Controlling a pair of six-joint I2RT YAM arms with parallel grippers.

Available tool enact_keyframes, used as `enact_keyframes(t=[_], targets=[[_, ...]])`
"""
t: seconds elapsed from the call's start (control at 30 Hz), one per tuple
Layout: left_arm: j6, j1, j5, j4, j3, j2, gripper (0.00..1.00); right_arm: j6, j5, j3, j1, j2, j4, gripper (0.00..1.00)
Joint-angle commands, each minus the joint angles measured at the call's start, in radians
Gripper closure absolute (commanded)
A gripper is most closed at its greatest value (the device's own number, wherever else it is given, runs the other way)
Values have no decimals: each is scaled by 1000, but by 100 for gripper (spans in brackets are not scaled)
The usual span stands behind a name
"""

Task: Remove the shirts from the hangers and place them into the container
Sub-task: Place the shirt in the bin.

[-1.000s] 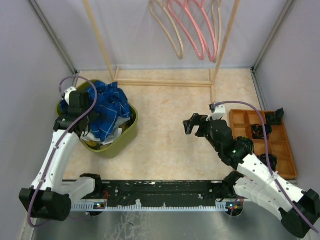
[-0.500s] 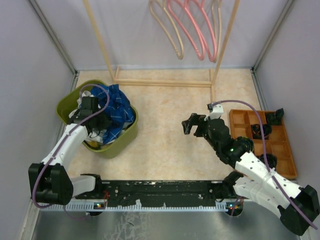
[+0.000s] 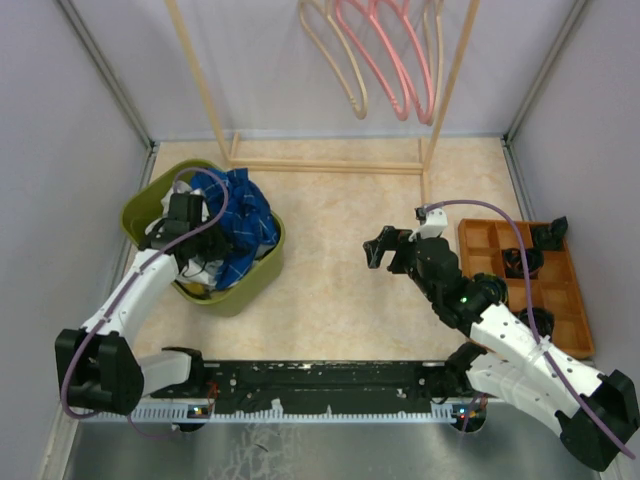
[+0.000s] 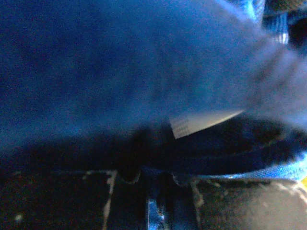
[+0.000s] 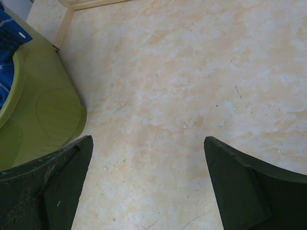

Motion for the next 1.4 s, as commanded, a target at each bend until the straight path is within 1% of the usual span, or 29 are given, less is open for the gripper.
enact_keyframes(t=[0.0, 0.13, 0.3, 0.37, 0.7, 0.8, 1.07, 1.2, 1.37], targets=[[-33, -86, 153, -27, -54, -5, 84, 16, 29, 8, 6, -13, 63, 1], [-67, -181, 130, -9, -64, -2, 83, 16, 38, 9, 7, -22, 60, 1], [-75, -194, 79, -40, -34, -8, 82, 18, 39, 7, 6, -23, 56, 1], [-71, -194, 52, -63, -9, -22, 79, 18, 39, 6, 7, -24, 56, 1], [-36, -194, -53, -156, 134, -105, 62, 13, 39, 14, 6, -4, 86, 1], [-30, -194, -64, -171, 176, -128, 54, 12, 36, 10, 6, -2, 101, 1], [3, -194, -97, -198, 311, -193, 37, 12, 36, 7, 6, -4, 112, 1], [38, -193, -110, -200, 351, -209, 28, 12, 36, 8, 7, -4, 113, 1], [53, -192, -118, -195, 332, -179, 25, 13, 28, 11, 6, -4, 114, 1]])
